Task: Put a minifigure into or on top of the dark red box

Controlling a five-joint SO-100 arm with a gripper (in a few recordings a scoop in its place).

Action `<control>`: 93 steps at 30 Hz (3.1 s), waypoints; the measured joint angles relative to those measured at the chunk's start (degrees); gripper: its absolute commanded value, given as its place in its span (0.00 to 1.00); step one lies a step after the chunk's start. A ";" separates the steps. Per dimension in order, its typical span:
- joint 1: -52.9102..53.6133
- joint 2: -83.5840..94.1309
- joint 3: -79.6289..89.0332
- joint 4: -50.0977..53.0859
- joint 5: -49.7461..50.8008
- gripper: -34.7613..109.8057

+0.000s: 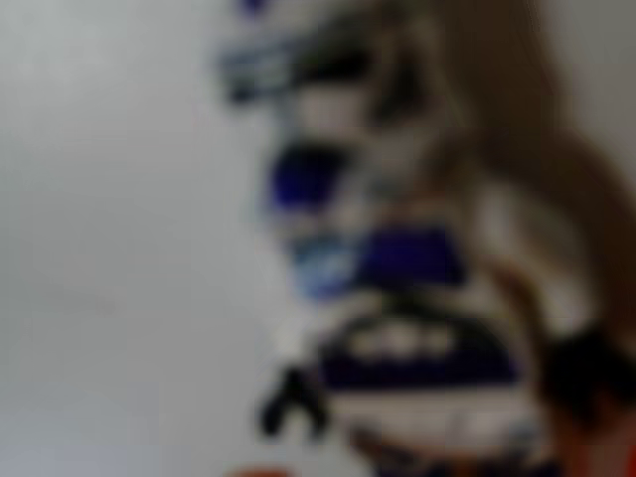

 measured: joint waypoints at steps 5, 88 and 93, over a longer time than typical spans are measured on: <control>-0.97 -0.09 -0.18 0.09 0.35 0.34; 109.86 -28.39 -63.90 26.98 -133.68 0.24; 111.97 -44.47 -79.28 29.97 -135.53 0.24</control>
